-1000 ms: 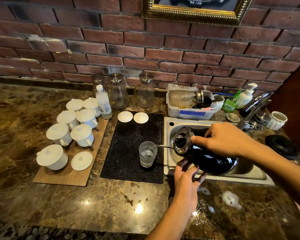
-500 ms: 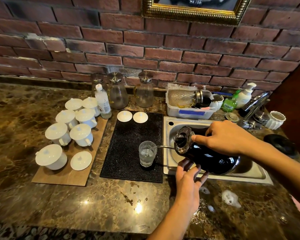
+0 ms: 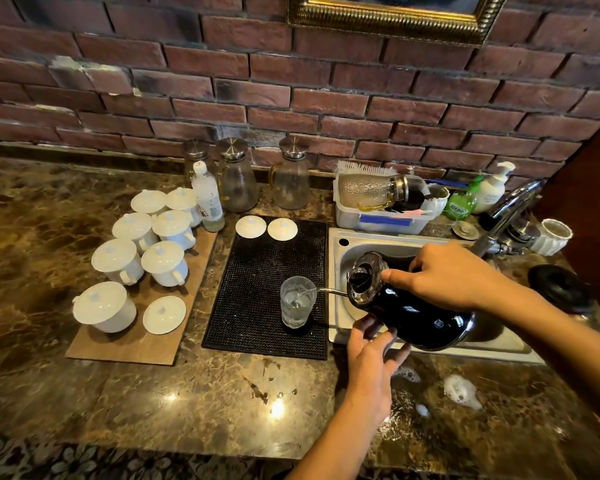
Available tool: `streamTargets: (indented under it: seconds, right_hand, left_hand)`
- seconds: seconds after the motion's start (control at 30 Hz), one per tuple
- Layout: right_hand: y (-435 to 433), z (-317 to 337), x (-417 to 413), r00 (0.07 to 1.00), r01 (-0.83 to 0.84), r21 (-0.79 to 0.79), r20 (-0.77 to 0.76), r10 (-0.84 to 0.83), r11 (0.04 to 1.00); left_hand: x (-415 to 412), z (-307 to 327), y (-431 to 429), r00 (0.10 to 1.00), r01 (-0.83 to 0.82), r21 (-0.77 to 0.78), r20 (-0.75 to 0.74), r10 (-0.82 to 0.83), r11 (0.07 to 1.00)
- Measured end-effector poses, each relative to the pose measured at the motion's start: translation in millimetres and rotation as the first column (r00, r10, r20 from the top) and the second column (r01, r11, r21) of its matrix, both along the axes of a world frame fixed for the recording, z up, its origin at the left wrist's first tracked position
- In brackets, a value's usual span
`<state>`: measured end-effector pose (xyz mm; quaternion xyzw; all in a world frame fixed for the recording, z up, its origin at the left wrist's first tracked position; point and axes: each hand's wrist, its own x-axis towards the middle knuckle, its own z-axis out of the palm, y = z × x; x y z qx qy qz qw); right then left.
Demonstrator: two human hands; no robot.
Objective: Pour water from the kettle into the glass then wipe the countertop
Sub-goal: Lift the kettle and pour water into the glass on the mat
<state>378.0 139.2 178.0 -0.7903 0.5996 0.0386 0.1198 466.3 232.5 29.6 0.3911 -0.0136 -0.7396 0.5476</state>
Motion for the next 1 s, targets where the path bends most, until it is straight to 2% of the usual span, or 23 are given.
streamTargets:
  seconds: [0.17, 0.4, 0.6, 0.77, 1.0]
  right_hand:
    - [7, -13, -2, 0.999, 0.042, 0.019, 0.014, -0.042, 0.999]
    - [17, -36, -9, 0.988, 0.109, 0.042, 0.106, -0.113, 0.993]
    - [32, -58, -22, 0.970, 0.153, 0.034, 0.185, -0.156, 0.988]
    - [47, -78, -31, 0.905, 0.211, 0.080, 0.360, -0.225, 0.974]
    - [68, -101, -35, 0.832, 0.279, 0.133, 0.462, -0.309, 0.951]
  left_hand:
    - [5, -12, 2, 0.997, 0.032, -0.002, 0.068, -0.032, 0.999]
    - [13, -33, 5, 0.977, 0.106, 0.039, 0.184, -0.111, 0.994]
    - [20, -45, 9, 0.956, 0.132, 0.016, 0.261, -0.131, 0.991]
    - [28, -51, 9, 0.911, 0.197, 0.012, 0.367, -0.188, 0.980]
    - [39, -54, 17, 0.862, 0.264, 0.038, 0.440, -0.253, 0.964]
